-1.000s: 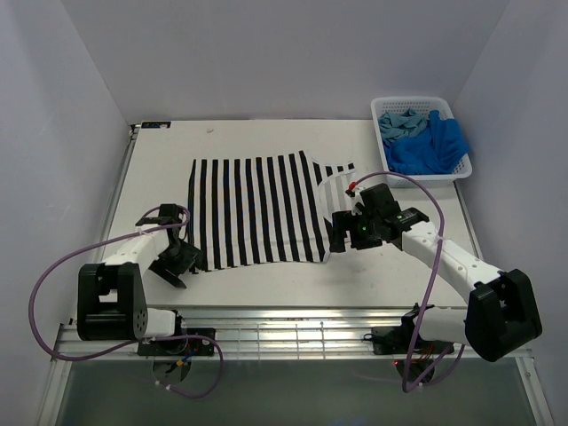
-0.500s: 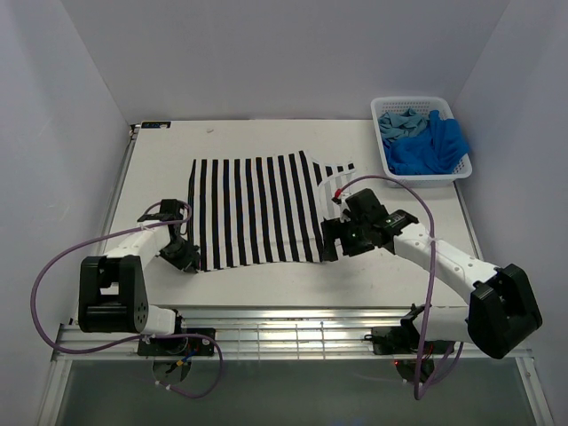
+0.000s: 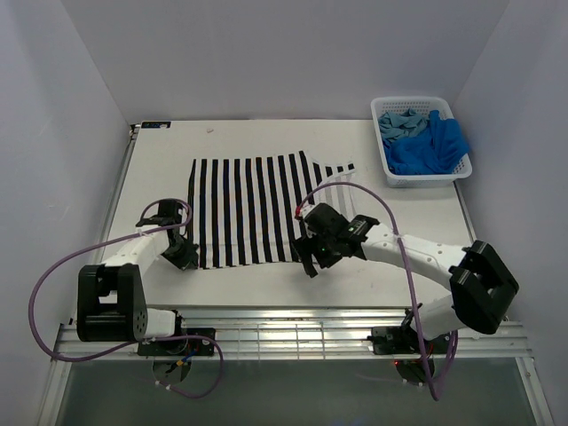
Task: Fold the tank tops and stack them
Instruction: Flatten the tank top out, then fold the tank top
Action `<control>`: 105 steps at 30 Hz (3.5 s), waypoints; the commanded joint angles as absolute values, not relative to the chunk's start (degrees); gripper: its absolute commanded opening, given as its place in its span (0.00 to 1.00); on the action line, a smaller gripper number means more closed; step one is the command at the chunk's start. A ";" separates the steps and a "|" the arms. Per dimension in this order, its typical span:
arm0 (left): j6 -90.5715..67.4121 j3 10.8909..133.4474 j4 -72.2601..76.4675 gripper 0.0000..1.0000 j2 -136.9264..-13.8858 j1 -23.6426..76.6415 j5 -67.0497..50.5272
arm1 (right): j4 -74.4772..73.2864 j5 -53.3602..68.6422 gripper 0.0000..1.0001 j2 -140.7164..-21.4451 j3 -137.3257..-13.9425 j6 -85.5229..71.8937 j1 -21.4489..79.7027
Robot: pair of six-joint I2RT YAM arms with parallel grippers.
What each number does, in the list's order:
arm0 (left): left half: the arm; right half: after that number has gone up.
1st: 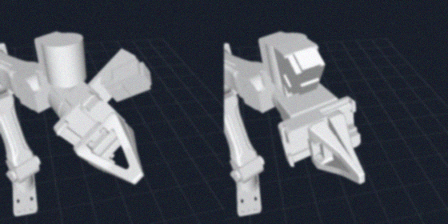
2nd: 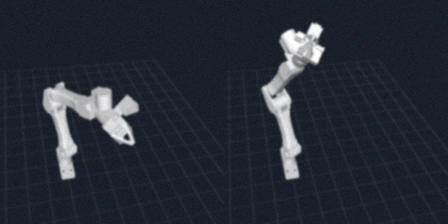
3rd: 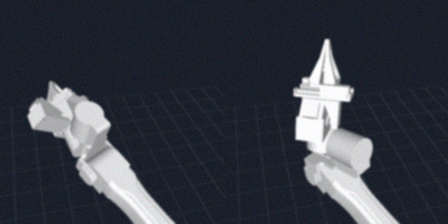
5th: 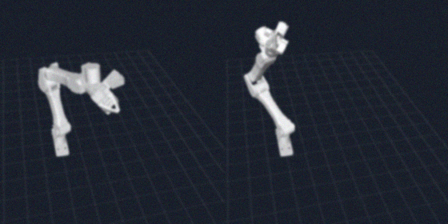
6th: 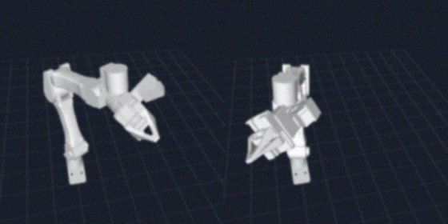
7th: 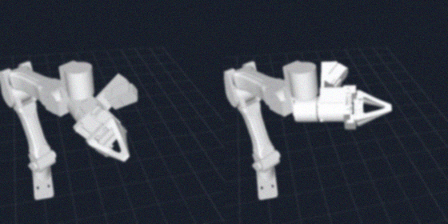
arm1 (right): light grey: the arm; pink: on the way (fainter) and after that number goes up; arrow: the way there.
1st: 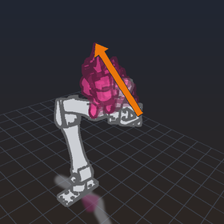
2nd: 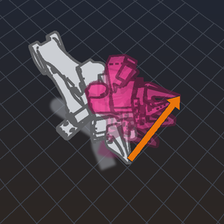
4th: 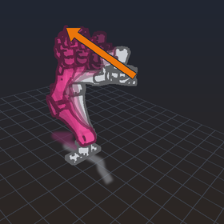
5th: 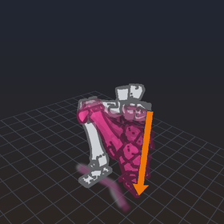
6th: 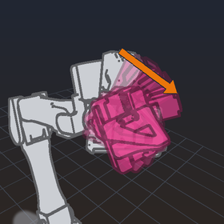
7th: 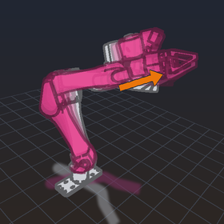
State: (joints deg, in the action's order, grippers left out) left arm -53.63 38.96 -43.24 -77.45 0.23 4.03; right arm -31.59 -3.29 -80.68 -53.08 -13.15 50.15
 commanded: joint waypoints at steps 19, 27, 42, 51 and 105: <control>-53.17 37.88 -40.78 0.00 -76.03 0.09 3.95 | -24.52 -11.78 0.99 -95.27 -57.48 2.46 54.40; -53.26 39.11 -42.53 0.00 -76.46 0.09 5.01 | -24.96 -9.23 0.80 -97.56 -56.16 0.44 54.40; -52.91 39.11 -43.95 0.00 -75.50 0.09 5.98 | -23.99 -9.76 0.57 -95.36 -49.39 -4.22 53.97; -52.03 39.55 -46.32 0.00 -72.78 0.09 6.15 | -23.47 -7.82 0.08 -91.50 -47.47 -4.40 53.44; -47.99 70.13 -49.04 0.00 -96.94 -1.85 4.22 | -41.22 -6.24 0.08 -107.40 -90.17 11.86 36.56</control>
State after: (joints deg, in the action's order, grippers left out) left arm -47.62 67.83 -48.90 -96.86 -1.37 1.52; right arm -40.51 -5.78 -106.72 -87.18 9.93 37.12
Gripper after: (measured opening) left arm 0.012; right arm 0.081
